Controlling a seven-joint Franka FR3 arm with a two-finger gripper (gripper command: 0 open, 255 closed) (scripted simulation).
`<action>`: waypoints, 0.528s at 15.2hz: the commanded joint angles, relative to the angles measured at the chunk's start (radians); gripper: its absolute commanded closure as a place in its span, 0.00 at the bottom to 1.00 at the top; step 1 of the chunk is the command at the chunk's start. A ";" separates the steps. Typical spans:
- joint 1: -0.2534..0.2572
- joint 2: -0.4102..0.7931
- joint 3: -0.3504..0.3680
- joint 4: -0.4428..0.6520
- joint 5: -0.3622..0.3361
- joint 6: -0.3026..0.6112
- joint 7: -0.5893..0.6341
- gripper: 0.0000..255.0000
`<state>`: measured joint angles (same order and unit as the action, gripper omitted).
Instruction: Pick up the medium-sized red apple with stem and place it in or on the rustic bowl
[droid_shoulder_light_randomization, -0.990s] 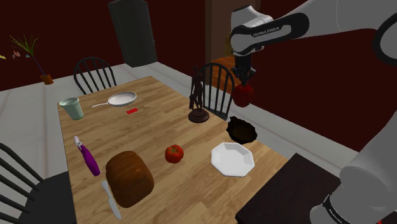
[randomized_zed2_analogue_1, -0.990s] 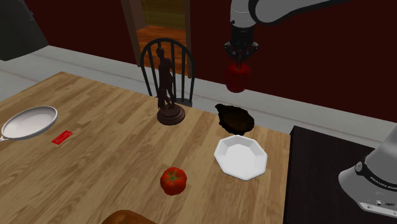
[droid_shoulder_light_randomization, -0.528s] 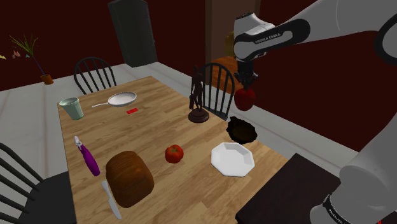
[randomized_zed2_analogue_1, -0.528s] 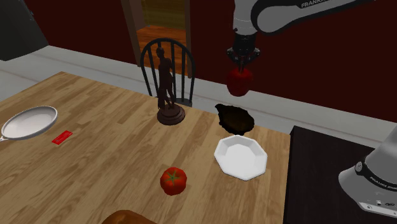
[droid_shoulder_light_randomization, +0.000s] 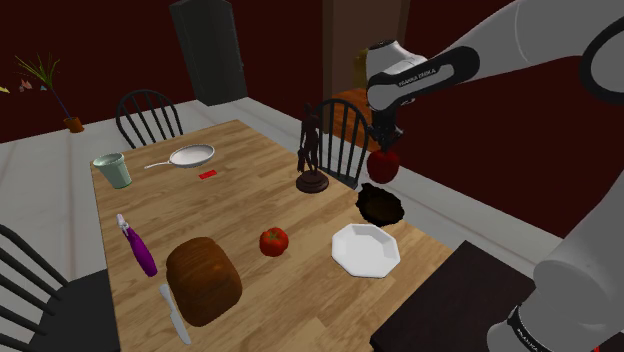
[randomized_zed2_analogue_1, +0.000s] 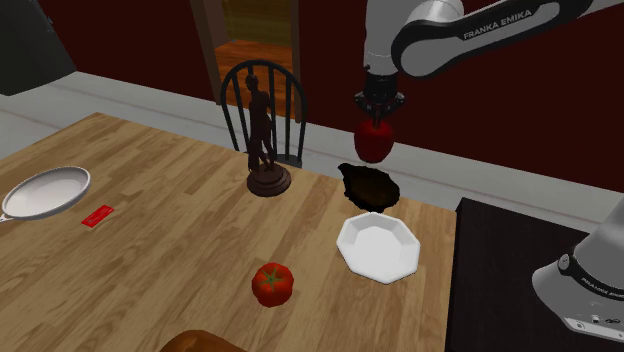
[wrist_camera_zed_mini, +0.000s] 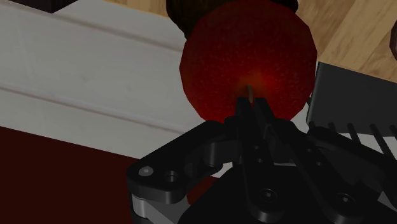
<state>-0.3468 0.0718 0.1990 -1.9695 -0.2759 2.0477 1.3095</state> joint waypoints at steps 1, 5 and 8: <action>-0.001 0.007 -0.001 -0.017 -0.005 0.024 0.006 1.00; -0.001 0.027 -0.003 -0.047 -0.017 0.071 0.022 1.00; -0.001 0.044 -0.005 -0.067 -0.028 0.107 0.035 1.00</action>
<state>-0.3489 0.1064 0.1944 -2.0330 -0.2995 2.1420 1.3380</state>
